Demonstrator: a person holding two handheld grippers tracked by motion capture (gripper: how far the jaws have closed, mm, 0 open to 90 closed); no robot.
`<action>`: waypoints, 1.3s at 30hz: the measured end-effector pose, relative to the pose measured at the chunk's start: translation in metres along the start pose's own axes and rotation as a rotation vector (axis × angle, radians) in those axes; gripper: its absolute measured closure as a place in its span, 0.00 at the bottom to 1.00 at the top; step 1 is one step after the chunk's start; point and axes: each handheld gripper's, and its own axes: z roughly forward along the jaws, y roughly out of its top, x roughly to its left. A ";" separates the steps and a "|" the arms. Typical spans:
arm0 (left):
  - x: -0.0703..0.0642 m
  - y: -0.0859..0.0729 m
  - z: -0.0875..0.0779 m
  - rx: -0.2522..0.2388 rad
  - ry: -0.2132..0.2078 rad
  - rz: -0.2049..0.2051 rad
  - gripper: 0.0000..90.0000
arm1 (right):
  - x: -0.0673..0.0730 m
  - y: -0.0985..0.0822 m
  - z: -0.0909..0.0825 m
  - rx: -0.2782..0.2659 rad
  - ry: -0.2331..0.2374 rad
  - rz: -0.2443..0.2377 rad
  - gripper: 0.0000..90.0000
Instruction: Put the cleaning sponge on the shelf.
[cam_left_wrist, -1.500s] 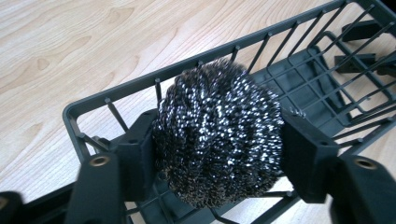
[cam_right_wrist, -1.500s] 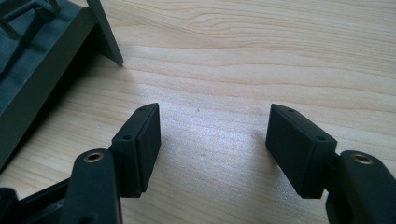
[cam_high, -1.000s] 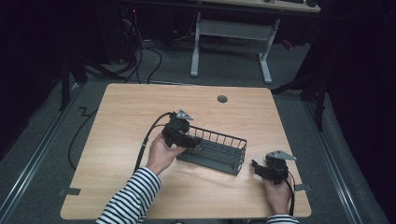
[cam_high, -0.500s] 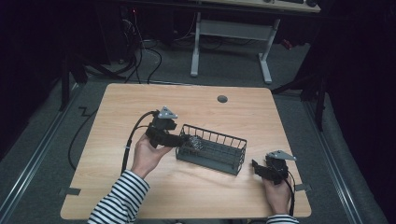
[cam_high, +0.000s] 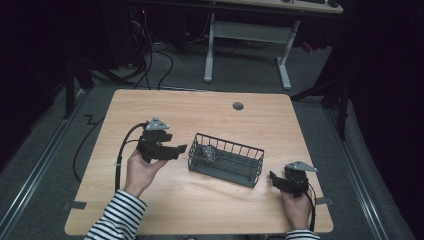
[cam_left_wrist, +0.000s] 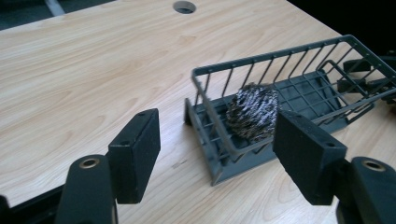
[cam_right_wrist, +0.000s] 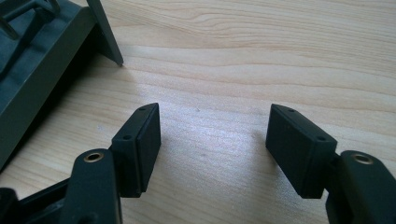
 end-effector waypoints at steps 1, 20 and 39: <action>0.002 -0.002 -0.002 0.003 0.007 -0.009 0.36 | 0.000 0.000 0.000 -0.002 0.000 0.000 0.40; 0.030 -0.043 -0.034 -0.019 0.111 -0.080 0.36 | 0.000 0.000 0.000 -0.001 0.000 -0.001 0.39; 0.044 -0.090 -0.041 -0.008 0.163 -0.147 0.36 | 0.001 0.000 0.000 -0.003 0.002 -0.001 0.39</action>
